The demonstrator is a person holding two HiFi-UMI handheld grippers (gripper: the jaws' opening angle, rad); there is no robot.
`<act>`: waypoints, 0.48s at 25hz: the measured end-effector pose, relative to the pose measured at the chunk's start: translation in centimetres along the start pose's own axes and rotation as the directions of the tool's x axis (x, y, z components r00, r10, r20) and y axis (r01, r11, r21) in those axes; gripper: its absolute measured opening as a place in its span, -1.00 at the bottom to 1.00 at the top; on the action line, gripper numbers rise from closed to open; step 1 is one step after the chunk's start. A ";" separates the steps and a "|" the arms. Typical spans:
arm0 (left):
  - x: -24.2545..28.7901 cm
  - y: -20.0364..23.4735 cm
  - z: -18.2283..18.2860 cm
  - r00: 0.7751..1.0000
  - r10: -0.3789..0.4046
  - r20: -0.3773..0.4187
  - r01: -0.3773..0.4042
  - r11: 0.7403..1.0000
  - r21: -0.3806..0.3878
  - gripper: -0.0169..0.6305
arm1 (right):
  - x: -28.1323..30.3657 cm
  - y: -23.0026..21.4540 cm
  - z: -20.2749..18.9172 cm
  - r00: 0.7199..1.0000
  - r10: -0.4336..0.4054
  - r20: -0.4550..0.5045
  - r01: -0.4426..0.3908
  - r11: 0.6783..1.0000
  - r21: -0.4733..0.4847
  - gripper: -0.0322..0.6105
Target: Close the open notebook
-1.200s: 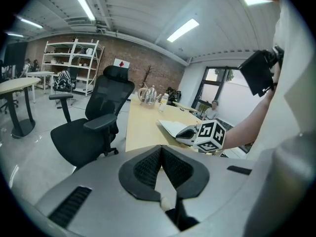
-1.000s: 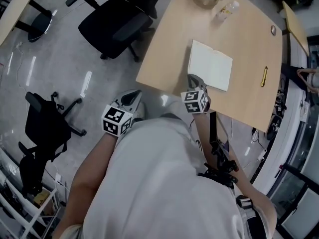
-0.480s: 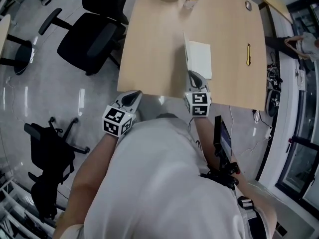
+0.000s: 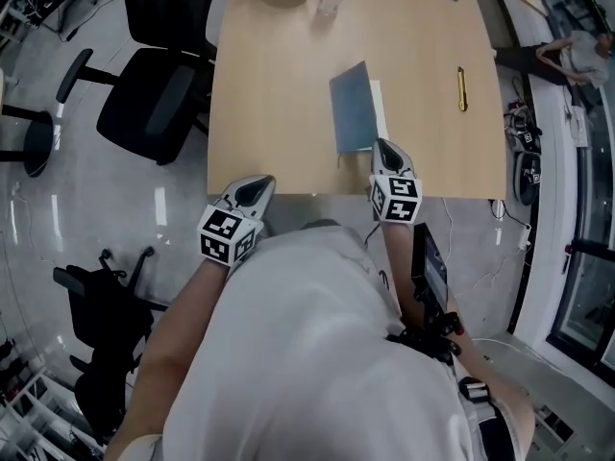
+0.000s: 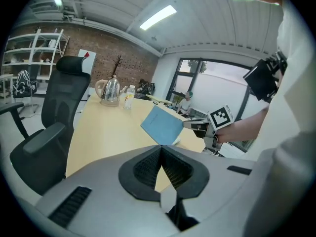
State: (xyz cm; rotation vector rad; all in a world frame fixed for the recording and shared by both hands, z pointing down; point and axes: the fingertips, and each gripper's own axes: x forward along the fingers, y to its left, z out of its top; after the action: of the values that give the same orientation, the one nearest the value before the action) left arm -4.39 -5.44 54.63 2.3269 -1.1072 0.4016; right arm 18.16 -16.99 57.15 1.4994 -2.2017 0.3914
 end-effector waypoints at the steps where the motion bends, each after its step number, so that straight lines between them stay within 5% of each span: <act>1: 0.3 -0.1 0.1 1.000 0.002 -0.004 -0.002 1.000 0.001 -0.93 | 0.2 -0.9 -0.6 1.000 -0.010 -0.014 0.010 1.000 0.018 -0.83; 12: 2.1 -0.7 0.7 0.998 0.045 -0.045 -0.044 0.999 0.008 -0.93 | 2.8 -6.0 -7.1 0.982 -0.016 -0.188 0.039 0.993 0.114 -0.82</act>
State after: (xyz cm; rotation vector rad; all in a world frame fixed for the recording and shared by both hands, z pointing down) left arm -2.54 -6.79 54.80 2.2915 -1.1397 0.4726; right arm 24.30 -18.18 64.58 1.4863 -2.0401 0.6362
